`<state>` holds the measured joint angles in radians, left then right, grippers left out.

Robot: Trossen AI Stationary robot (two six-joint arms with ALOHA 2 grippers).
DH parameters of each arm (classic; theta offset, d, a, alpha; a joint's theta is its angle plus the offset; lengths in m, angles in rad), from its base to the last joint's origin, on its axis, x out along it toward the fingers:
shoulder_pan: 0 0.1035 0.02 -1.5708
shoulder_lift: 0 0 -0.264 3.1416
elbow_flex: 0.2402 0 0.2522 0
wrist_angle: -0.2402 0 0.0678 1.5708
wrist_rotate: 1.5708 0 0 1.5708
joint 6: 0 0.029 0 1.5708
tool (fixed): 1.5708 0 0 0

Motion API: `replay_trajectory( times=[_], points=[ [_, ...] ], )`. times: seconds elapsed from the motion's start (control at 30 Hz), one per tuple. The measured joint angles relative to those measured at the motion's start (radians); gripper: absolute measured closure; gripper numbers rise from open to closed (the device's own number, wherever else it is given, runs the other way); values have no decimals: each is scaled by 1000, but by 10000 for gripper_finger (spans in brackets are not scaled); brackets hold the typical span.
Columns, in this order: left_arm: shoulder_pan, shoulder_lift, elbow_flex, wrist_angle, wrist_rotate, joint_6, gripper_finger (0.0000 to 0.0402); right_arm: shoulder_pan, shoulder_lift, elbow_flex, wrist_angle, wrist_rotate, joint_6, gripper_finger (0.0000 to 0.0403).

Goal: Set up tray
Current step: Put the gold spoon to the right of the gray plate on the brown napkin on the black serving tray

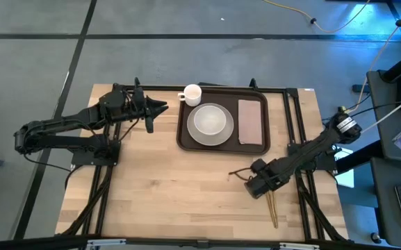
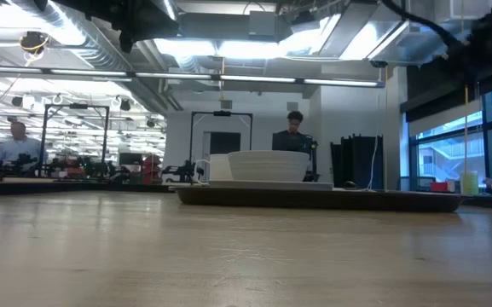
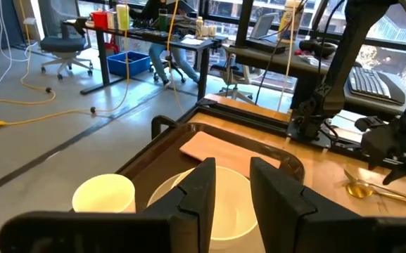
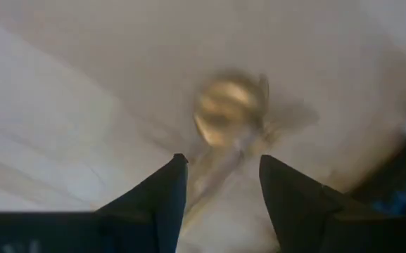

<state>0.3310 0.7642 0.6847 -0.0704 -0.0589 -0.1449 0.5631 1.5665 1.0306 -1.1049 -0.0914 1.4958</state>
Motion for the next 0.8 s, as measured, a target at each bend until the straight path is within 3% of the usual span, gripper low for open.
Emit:
replay_trajectory(
  times=[0.13,0.43,0.6,0.8],
  points=[
    [0,1,0,0,0,2,320,-10,61,0,-7,-112,-36,236],
    [0,1,0,0,0,20,320,-28,57,12,-5,-105,-42,244],
    [0,1,0,1,0,36,322,-31,-5,36,10,-89,-222,244],
    [-1,1,0,2,5,36,319,-41,3,36,-4,-90,-192,245]
  ],
)
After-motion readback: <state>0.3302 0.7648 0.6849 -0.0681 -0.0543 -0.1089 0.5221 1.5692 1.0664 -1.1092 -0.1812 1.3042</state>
